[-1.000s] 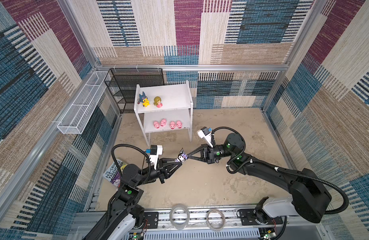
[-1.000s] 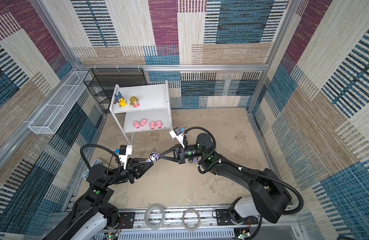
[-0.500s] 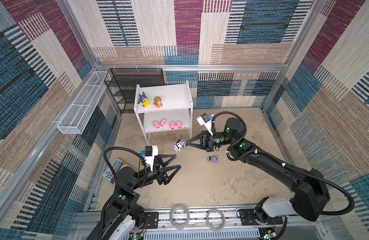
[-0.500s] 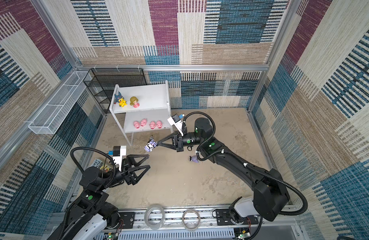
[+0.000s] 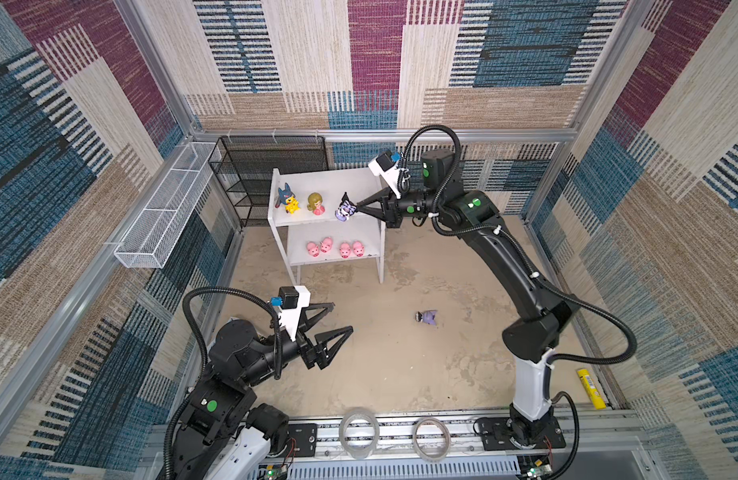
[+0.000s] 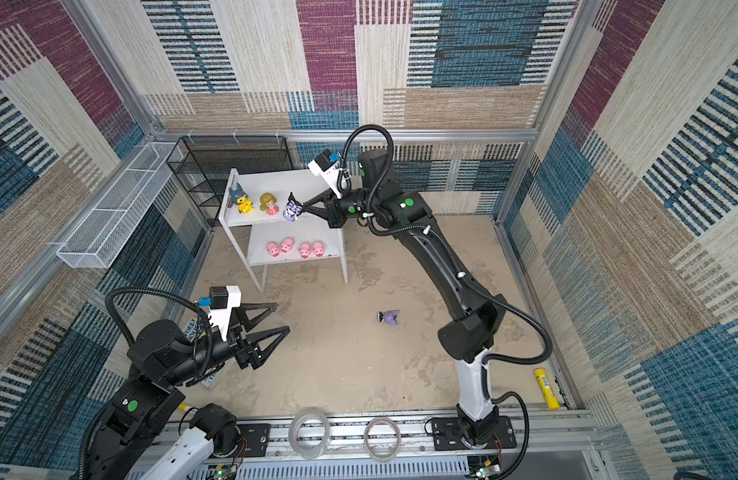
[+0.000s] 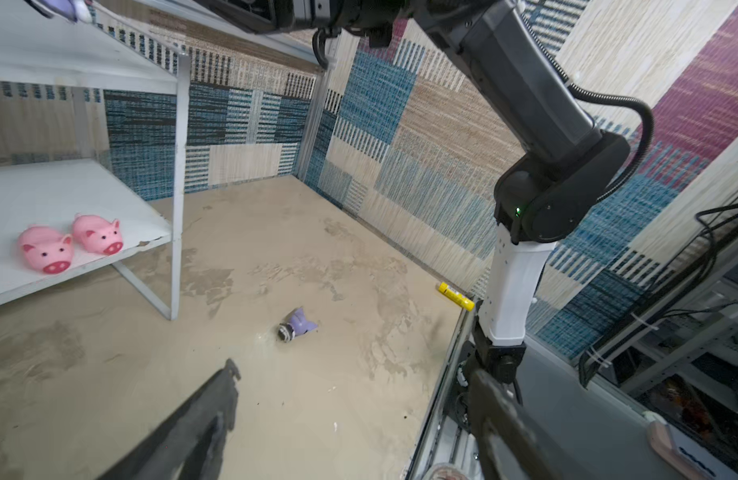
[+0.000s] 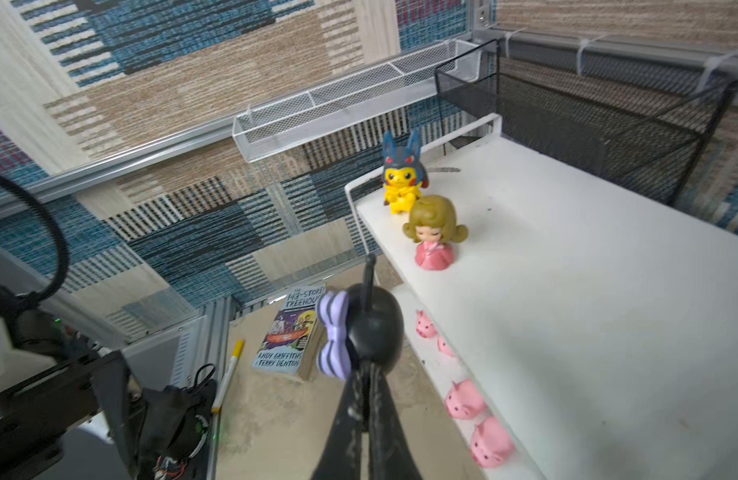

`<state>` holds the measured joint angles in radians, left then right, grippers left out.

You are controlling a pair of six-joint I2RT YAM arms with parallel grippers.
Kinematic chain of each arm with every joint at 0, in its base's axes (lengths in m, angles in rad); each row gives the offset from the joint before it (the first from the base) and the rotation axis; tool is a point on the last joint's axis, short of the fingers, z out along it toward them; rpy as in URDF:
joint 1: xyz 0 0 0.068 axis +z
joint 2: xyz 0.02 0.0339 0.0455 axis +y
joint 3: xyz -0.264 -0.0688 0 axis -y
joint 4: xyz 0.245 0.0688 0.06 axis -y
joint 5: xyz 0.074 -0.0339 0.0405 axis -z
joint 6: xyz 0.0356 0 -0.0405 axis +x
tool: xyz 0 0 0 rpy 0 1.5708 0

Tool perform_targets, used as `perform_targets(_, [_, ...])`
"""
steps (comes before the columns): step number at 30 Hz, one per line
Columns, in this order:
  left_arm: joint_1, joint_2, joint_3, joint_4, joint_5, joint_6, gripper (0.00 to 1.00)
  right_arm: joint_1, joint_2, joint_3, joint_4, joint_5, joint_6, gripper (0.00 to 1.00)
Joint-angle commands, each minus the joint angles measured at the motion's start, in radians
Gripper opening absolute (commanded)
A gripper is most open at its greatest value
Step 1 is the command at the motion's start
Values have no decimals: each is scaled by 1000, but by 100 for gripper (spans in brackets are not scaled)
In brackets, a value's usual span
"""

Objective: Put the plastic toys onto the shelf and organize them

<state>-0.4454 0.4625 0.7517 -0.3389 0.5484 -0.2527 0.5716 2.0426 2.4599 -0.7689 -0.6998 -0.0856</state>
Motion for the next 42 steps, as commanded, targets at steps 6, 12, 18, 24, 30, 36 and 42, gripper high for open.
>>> perform_targets(6, [2, -5, -4, -67, -25, 70, 88, 2, 72, 136, -69, 107, -50, 0])
perform_targets(12, [2, 56, 94, -83, -19, 185, 88, 13, 42, 122, -186, -21, -185, 0])
perform_targets(18, [2, 165, 201, -169, 61, 365, 87, 78, -130, -173, -265, -42, -365, 0])
perform_targets(24, [2, 196, 215, -178, 82, 417, 87, 149, -322, -450, -270, -136, -492, 0])
perform_targets(30, [2, 195, 204, -188, 220, 462, 85, 173, -407, -586, -269, -261, -512, 0])
perform_targets(36, [0, 253, 213, -187, 359, 449, 75, 207, -433, -635, -251, -289, -502, 0])
perform_targets(42, [-3, 293, 219, -187, 395, 444, 61, 240, -432, -616, -252, -285, -497, 0])
